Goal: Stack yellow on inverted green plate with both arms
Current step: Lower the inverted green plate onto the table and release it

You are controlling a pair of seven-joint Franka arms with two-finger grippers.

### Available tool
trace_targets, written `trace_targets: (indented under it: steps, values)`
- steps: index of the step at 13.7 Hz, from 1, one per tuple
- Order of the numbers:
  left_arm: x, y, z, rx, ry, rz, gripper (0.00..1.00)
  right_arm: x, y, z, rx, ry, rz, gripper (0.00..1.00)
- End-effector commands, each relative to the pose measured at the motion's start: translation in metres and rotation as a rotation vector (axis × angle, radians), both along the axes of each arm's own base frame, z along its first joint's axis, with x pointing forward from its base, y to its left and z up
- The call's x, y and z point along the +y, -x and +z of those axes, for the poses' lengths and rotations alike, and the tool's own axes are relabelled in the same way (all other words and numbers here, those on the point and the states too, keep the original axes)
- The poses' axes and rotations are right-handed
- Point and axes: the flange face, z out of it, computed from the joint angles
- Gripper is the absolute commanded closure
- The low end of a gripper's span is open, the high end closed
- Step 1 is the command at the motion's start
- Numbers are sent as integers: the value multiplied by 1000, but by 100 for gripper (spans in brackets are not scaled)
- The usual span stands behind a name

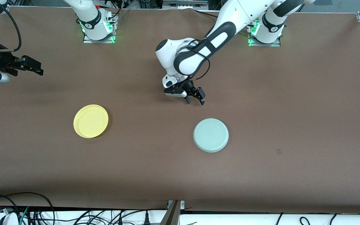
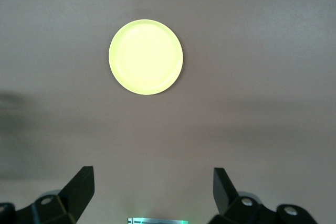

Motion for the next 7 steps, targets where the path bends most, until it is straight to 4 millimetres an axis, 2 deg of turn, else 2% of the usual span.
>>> trace_targets:
  steps: [1,3,4,6,7]
  values:
    - [12,-23,40,29,121,123,0,-1,-2,3,5,-8,-9,0]
    - [34,-52,75,47,219,208,0,-6,-4,2,-2,-5,-17,0]
    - [53,-70,82,57,244,252,0,-13,-4,2,-4,-5,-30,0]
    - [92,-104,100,93,315,340,0,-15,-5,1,-4,-8,-35,0]
    - [115,-120,114,112,359,382,0,-20,-8,-1,-10,-8,-45,0]
